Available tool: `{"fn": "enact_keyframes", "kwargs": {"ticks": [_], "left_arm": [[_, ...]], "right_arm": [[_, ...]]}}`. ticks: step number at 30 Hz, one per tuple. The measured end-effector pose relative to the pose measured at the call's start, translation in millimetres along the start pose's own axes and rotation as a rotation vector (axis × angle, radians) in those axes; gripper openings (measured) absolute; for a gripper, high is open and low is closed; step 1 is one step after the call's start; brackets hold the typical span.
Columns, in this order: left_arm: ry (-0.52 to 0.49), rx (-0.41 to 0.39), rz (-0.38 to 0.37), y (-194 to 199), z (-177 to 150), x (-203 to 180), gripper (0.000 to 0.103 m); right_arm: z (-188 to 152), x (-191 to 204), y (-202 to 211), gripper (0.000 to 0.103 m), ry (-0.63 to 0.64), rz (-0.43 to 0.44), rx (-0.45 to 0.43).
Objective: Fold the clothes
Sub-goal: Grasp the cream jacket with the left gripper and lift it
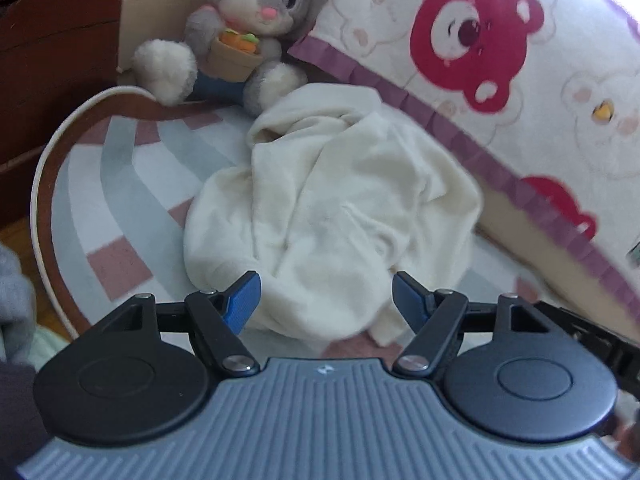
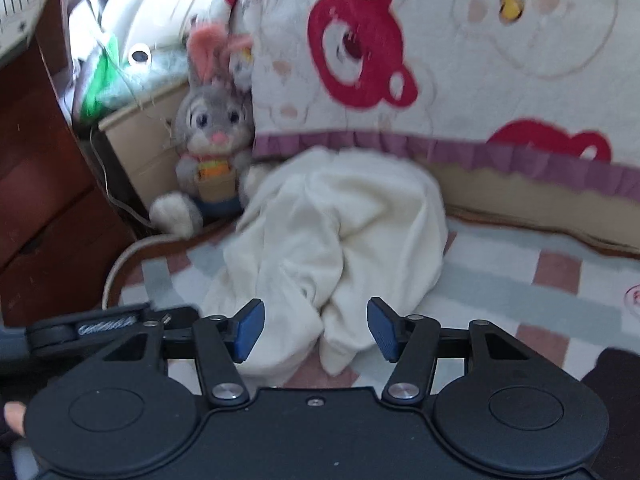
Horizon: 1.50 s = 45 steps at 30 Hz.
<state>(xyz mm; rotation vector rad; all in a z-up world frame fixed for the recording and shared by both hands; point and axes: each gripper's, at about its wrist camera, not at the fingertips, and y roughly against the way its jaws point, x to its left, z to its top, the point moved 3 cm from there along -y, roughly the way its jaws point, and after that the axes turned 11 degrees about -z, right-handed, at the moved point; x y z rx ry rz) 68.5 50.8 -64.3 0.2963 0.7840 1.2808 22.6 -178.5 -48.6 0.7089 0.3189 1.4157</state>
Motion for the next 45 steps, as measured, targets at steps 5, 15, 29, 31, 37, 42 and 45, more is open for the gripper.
{"fn": "enact_keyframes", "kwargs": {"ticks": [5, 15, 29, 31, 37, 42, 45], "left_arm": [[-0.081, 0.004, 0.114, -44, 2, 17, 0.092], [-0.035, 0.091, 0.11, -99, -12, 42, 0.096], [0.024, 0.107, 0.077, -111, -18, 47, 0.042], [-0.065, 0.088, 0.092, -100, -16, 35, 0.023], [-0.239, -0.127, 0.166, -48, -11, 2, 0.018], [-0.43, -0.308, 0.047, 7, -12, -43, 0.017], [-0.57, -0.419, -0.049, 42, -15, -78, 0.016]], "right_arm": [[-6, -2, -38, 0.09, 0.008, -0.006, 0.08], [-18, -20, -68, 0.06, -0.284, 0.085, 0.18], [-20, -8, -75, 0.055, -0.282, 0.17, 0.203], [-23, -10, -74, 0.055, -0.275, 0.15, 0.209], [-31, -31, -72, 0.055, -0.266, 0.035, 0.238], [-33, -49, -61, 0.055, -0.333, 0.065, 0.24], [-25, -50, -43, 0.055, -0.299, 0.056, 0.191]]}}
